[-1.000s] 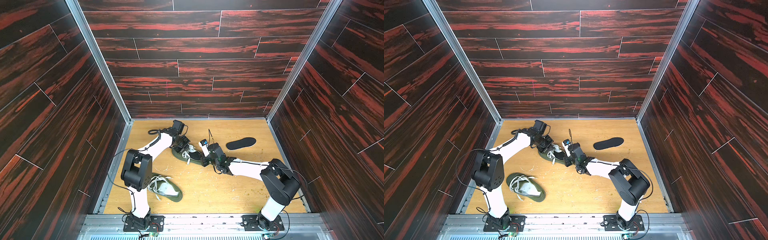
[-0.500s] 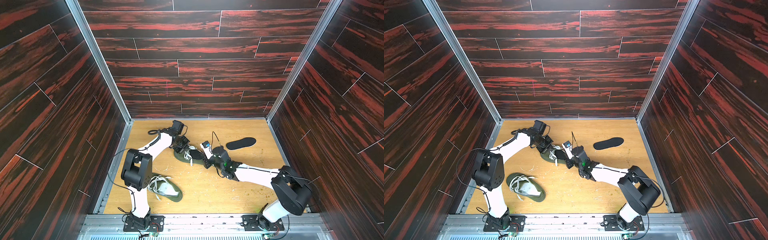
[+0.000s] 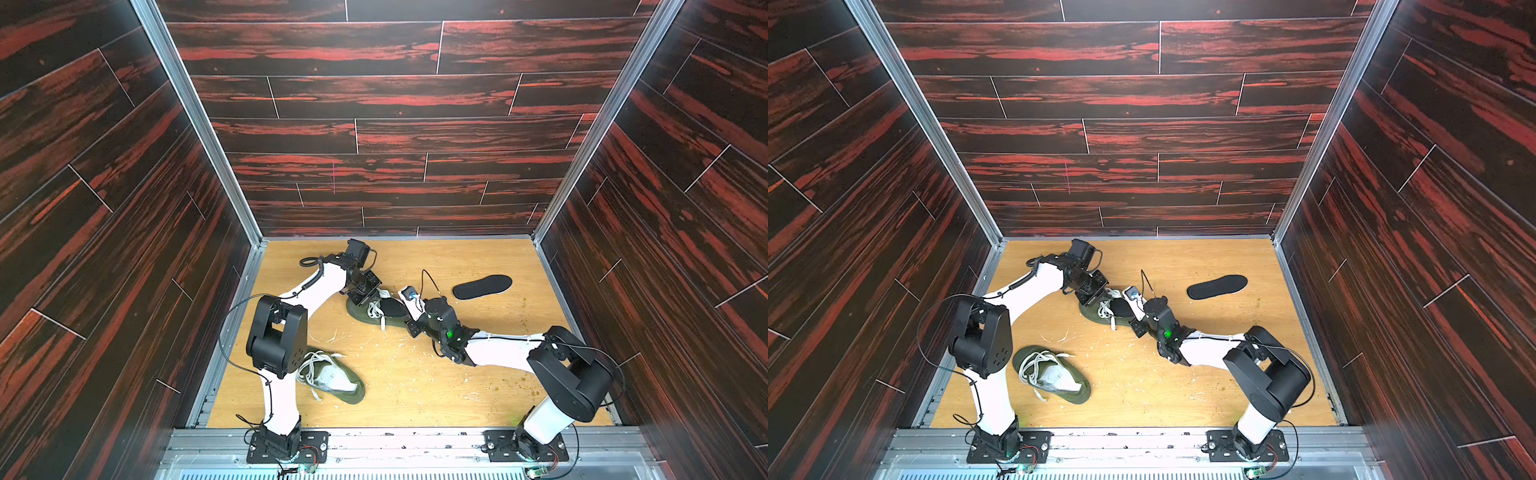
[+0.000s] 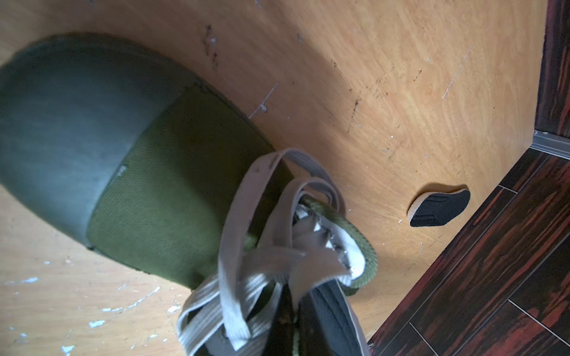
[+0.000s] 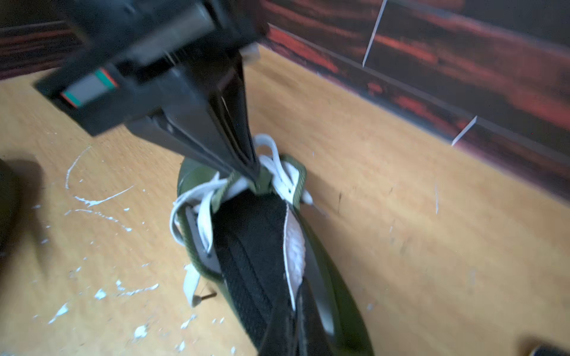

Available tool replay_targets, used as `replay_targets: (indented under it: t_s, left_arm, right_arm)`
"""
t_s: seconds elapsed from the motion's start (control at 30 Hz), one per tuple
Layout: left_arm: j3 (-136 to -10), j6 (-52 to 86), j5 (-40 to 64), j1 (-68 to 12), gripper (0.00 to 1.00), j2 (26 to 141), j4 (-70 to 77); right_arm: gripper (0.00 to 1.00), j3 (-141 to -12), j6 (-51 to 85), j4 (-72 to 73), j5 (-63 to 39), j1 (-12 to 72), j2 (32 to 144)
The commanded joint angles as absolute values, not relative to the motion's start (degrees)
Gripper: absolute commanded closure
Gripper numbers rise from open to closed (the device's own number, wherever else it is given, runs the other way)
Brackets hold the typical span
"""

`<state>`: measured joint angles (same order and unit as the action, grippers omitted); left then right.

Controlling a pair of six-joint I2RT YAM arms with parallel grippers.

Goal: Insert the insole into the shoe

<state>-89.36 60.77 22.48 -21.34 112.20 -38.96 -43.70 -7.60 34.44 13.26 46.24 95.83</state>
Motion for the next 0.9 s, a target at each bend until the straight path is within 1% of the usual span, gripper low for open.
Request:
replay_targets:
  t_s: [0.0, 0.1, 0.2, 0.4, 0.6, 0.73, 0.87]
  left_arm:
    - [-92.0, 58.64, 26.15, -21.75, 1.0, 112.92, -41.28]
    - [-92.41, 58.01, 26.71, -21.71, 1.0, 113.46, -41.54]
    - [-92.55, 58.16, 27.07, -21.7, 1.0, 113.65, -41.07]
    - [-93.01, 57.87, 27.97, -21.71, 1.0, 113.6, -40.89]
    - [-92.81, 57.79, 28.64, -21.71, 1.0, 113.19, -40.05]
    - [-93.9, 56.14, 31.8, -22.39, 1.0, 114.86, -40.09]
    - [-93.82, 55.72, 33.62, -22.46, 1.0, 114.92, -39.38]
  right_arm:
    - [1.0, -46.33, -15.62, 36.58, 13.02, 46.61, 98.5]
    - [1.0, -47.24, -19.42, 35.84, 10.53, 45.76, 100.91]
    - [1.0, -48.39, -19.94, 33.36, 7.72, 43.83, 103.64]
    - [1.0, -49.11, -19.17, 34.6, 6.6, 40.56, 106.58]
    - [1.0, -55.15, -19.91, 29.0, 5.3, 40.3, 108.3]
    - [1.0, -60.81, -20.59, 25.47, -0.95, 40.28, 108.63]
    - [1.0, -65.8, -23.33, 17.86, -5.67, 40.27, 112.92]
